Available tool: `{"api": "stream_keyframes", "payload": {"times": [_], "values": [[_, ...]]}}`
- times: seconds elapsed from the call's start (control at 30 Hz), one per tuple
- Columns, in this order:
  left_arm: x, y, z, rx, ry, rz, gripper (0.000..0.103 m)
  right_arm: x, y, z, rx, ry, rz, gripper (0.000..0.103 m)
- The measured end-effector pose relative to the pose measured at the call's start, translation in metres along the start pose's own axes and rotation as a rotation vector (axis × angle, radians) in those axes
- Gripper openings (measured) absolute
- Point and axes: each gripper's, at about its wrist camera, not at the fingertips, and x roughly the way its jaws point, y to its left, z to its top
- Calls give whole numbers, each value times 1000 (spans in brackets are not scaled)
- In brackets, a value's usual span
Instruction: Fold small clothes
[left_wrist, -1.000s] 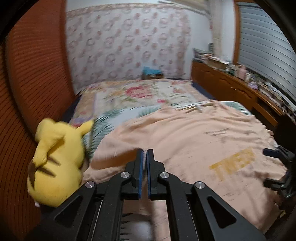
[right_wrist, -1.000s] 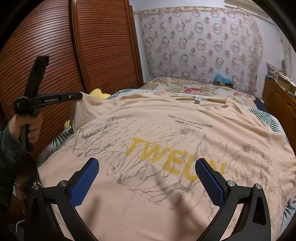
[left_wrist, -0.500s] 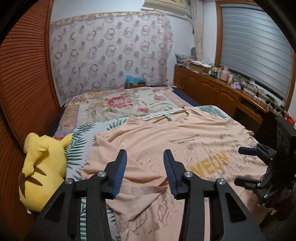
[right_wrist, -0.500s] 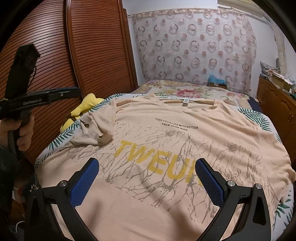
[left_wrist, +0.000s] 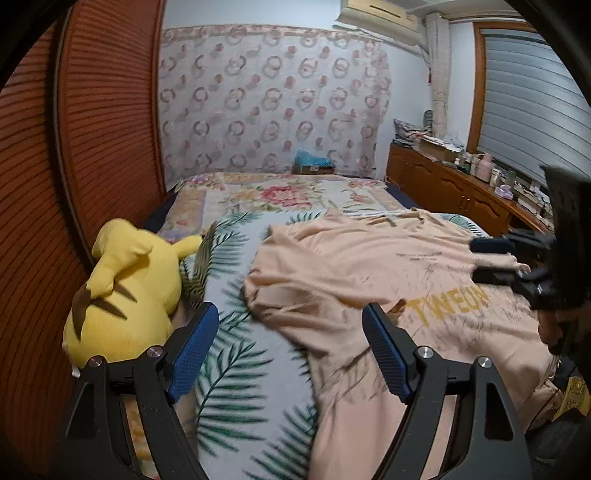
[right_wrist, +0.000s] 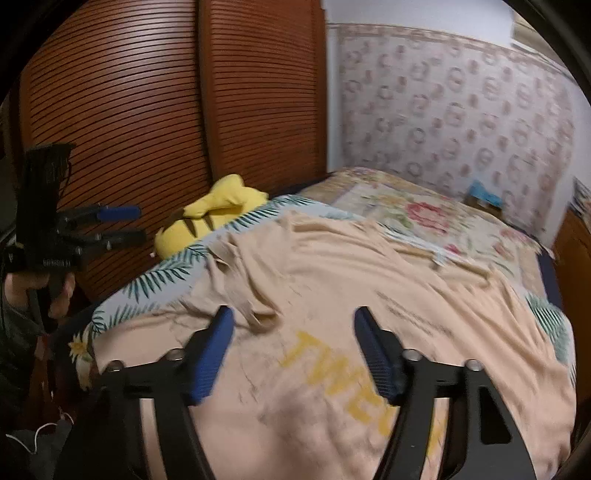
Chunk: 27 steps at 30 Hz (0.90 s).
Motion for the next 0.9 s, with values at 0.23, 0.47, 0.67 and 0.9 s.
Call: {"api": "stream_keyframes", "payload": {"times": [0.23,0.47,0.67,0.9], "values": [[-2,16,-16,-42,5,10,81,72,4,20,-24,96,115,38],[0,20,-26,-56,23,14,81,152,12,40,-29,199,187,28],[8,18,-33,-62,49,1,81,196,22,54,-66,247,149,25],[12,14,-39,-57,64,-17,81,194,22,57,-86,221,159,2]]}}
